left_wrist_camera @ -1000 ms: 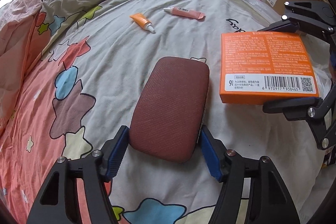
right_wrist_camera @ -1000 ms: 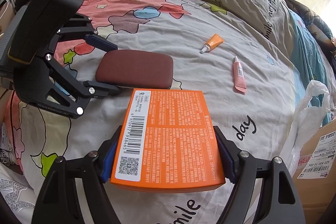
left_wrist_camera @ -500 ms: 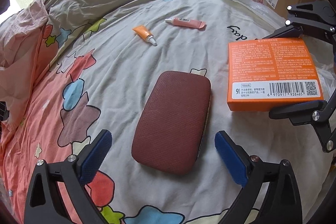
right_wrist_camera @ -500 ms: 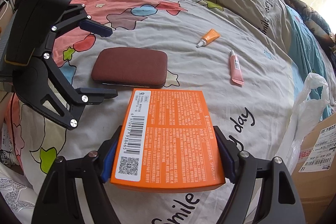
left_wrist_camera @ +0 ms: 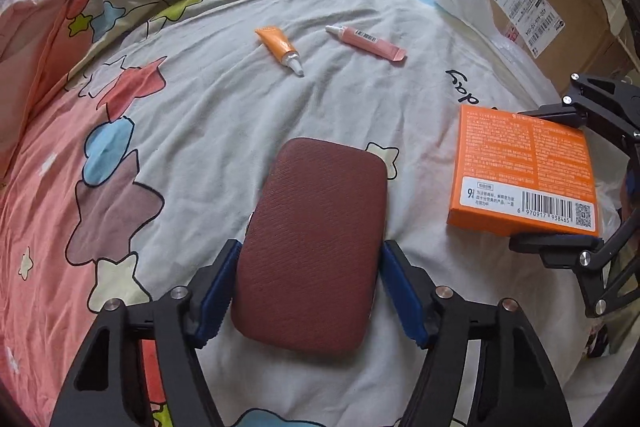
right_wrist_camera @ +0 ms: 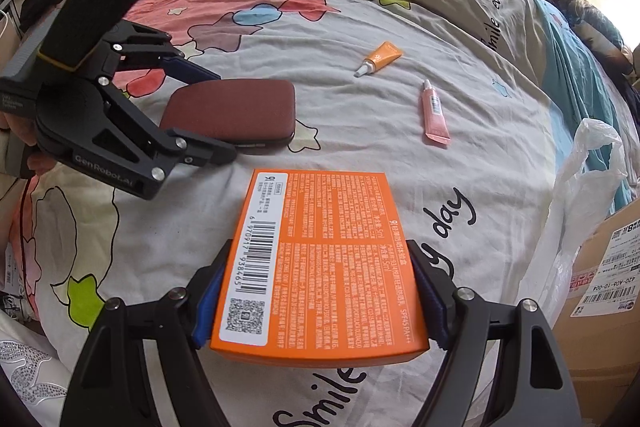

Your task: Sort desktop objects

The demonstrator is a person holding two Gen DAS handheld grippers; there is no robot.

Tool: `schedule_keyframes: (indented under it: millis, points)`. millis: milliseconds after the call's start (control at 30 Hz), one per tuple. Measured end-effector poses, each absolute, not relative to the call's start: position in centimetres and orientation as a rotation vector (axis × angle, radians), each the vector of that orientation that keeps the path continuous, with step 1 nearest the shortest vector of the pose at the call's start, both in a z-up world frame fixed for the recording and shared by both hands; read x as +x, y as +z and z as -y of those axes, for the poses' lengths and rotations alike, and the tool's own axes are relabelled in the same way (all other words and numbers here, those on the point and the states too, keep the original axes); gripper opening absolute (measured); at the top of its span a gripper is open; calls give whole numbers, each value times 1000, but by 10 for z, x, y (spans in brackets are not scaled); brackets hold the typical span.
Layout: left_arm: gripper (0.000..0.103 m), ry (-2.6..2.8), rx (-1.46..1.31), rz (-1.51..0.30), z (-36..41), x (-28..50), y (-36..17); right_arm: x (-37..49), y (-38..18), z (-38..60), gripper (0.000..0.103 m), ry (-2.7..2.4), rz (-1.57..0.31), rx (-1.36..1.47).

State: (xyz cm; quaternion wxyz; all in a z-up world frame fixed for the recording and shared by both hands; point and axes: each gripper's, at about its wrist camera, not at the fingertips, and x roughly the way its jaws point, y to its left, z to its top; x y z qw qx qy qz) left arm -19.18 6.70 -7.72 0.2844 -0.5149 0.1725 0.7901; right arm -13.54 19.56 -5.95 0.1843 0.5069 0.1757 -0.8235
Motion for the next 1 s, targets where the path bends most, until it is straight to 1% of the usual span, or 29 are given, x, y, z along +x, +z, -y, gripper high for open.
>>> schedule_keyframes:
  millis: [133, 667, 1000]
  points:
    - [66, 2104, -1371, -518, -71, -176, -76, -132, -56, -196, 76, -2328, -484, 1419]
    - [66, 2144, -1351, -434, -61, -138, -24, -100, -24, -195, 76, -2379, -502, 1353]
    - [66, 2188, -1244, -432, -74, -106, 23, -71, 11, -204, 75, -2455, -505, 1281]
